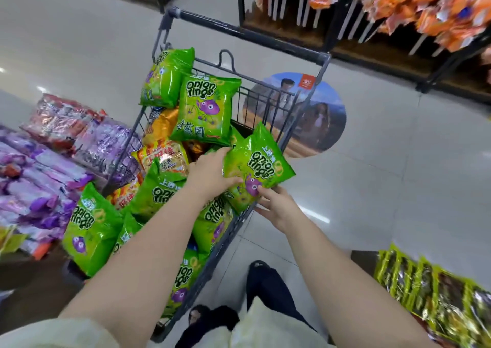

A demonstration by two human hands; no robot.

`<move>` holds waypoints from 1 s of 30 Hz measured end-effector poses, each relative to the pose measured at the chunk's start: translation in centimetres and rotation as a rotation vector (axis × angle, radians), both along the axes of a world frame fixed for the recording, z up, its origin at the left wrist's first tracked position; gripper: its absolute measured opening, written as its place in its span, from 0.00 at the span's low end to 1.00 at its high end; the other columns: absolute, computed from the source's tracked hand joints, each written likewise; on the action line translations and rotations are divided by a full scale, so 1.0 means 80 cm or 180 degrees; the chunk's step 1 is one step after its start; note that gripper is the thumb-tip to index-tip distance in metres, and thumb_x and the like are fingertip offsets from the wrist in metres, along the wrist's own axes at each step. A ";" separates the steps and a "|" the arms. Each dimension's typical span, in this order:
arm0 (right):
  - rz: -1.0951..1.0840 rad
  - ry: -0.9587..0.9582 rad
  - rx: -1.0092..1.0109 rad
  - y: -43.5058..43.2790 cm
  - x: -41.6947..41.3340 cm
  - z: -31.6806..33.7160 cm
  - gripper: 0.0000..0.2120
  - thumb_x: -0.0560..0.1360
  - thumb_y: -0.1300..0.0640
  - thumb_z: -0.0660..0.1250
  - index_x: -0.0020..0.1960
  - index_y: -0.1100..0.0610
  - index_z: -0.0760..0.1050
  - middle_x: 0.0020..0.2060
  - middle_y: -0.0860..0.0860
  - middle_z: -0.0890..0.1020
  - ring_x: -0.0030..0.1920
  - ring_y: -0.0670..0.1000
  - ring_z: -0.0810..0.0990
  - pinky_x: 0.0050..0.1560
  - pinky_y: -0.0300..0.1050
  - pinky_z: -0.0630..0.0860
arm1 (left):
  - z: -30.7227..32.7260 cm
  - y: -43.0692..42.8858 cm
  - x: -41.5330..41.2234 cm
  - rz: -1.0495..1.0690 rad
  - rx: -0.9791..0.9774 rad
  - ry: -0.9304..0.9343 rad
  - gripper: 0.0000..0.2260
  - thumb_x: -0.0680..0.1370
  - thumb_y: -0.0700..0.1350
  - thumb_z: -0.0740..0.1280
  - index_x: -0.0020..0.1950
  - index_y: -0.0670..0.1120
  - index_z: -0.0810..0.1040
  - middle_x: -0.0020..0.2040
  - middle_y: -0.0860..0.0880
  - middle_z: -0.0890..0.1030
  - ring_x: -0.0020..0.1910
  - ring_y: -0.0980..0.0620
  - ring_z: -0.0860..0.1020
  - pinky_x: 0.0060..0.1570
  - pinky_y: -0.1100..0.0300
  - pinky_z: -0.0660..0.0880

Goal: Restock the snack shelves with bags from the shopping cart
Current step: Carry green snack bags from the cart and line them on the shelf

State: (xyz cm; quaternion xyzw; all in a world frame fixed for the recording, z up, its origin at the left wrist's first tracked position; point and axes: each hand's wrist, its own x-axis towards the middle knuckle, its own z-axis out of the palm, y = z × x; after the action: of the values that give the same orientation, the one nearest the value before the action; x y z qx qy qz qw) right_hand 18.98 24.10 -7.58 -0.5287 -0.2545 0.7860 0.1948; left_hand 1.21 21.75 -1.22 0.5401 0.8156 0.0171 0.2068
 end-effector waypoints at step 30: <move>0.3160 0.1079 0.1927 -0.135 -0.241 0.151 0.34 0.70 0.65 0.74 0.67 0.44 0.61 0.56 0.38 0.73 0.50 0.26 0.75 0.46 0.27 0.74 | 0.093 -0.358 -0.076 0.3851 0.3327 -0.1773 0.23 0.71 0.47 0.77 0.64 0.50 0.74 0.49 0.51 0.83 0.47 0.58 0.81 0.48 0.66 0.75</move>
State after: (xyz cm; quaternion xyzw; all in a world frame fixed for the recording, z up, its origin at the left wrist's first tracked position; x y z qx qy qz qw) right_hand -0.27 13.26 4.53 -0.1354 -0.6485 0.7490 -0.0156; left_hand -4.86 -6.85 6.20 0.0128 0.7706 0.6323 0.0792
